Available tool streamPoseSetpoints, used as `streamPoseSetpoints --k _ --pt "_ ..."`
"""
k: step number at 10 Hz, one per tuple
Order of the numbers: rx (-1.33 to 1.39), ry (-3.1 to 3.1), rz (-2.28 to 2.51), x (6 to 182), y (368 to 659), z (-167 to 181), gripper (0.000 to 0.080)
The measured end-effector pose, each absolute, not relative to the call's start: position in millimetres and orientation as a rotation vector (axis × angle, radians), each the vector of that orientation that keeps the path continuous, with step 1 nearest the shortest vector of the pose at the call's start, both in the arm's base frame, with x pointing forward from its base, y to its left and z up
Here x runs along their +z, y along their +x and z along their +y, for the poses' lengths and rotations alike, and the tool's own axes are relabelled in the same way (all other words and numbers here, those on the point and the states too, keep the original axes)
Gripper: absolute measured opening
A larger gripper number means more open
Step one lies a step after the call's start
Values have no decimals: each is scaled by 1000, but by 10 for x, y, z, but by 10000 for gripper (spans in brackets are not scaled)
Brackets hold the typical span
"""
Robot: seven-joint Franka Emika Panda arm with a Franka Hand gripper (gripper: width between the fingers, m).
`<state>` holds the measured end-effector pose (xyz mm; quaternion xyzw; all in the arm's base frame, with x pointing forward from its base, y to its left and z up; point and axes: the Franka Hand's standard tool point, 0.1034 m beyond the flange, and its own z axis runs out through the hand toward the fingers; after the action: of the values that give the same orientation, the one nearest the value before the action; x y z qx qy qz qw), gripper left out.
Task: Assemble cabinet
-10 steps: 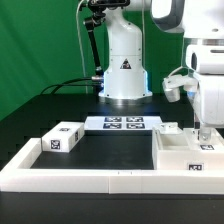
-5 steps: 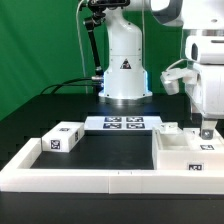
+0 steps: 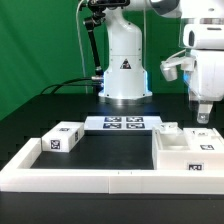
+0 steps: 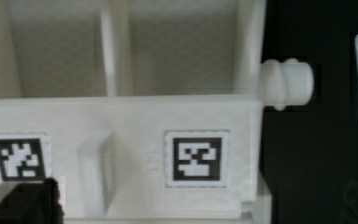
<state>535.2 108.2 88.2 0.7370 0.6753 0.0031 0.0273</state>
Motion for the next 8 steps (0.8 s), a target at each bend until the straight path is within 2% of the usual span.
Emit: streamPoseSetpoints --k 5,8 --pt "-33 2188 2185 859 4612 932 797" --pt "-50 2196 2186 830 4559 891 797"
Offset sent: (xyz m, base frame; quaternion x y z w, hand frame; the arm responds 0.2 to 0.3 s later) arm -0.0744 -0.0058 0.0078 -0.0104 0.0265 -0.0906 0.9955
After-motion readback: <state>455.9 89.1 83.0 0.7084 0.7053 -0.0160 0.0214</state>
